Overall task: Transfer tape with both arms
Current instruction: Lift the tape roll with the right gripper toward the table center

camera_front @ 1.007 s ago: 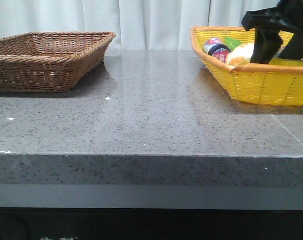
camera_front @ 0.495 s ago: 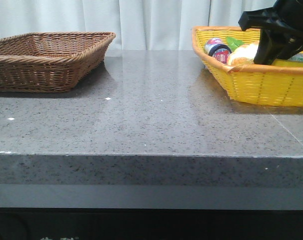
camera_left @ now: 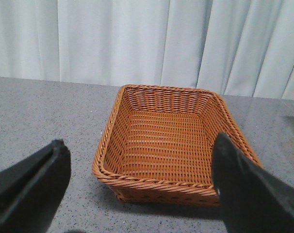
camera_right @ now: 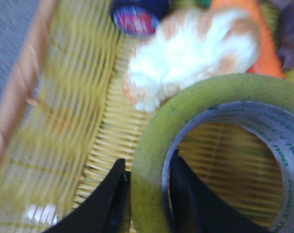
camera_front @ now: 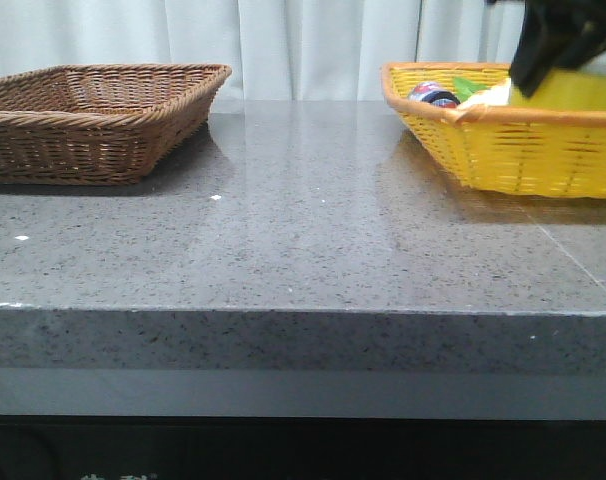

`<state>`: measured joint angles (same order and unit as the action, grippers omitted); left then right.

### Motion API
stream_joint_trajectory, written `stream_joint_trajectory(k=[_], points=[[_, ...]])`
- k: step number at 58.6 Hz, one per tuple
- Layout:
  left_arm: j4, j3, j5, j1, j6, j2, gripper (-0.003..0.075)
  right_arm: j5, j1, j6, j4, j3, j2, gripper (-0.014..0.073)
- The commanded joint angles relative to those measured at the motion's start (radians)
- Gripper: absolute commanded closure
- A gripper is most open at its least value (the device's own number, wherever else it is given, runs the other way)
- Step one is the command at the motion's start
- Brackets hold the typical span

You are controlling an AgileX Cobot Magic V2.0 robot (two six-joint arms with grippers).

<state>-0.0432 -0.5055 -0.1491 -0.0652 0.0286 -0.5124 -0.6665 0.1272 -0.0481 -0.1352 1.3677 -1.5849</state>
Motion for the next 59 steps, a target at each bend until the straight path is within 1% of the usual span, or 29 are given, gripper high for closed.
stream_joint_trajectory(k=[1,8,21,29,39,51,59], points=[[-0.006,-0.031,0.077,0.001,0.007,-0.008,0.0134,0.050,0.002,-0.012,-0.002,0.069,0.085,0.0456],[-0.006,-0.031,0.079,0.001,0.007,-0.008,0.0134,0.024,0.002,-0.012,-0.002,0.099,0.110,0.0456],[-0.006,-0.031,0.081,0.001,0.007,-0.008,0.0134,0.027,0.003,-0.012,-0.005,0.102,0.130,0.0456],[-0.006,-0.031,0.081,0.001,0.007,-0.008,0.0134,0.039,0.037,-0.019,-0.026,0.102,0.130,0.0456],[-0.006,-0.031,0.081,0.001,0.007,-0.008,0.0134,0.073,0.166,-0.072,-0.052,0.102,0.130,0.0456],[-0.006,-0.031,0.081,0.001,0.007,-0.008,0.0134,0.142,0.352,-0.094,-0.060,0.102,0.121,0.0456],[-0.006,-0.031,0.081,0.001,0.007,-0.008,0.0134,0.162,0.449,-0.094,-0.063,0.102,0.090,0.0456]])
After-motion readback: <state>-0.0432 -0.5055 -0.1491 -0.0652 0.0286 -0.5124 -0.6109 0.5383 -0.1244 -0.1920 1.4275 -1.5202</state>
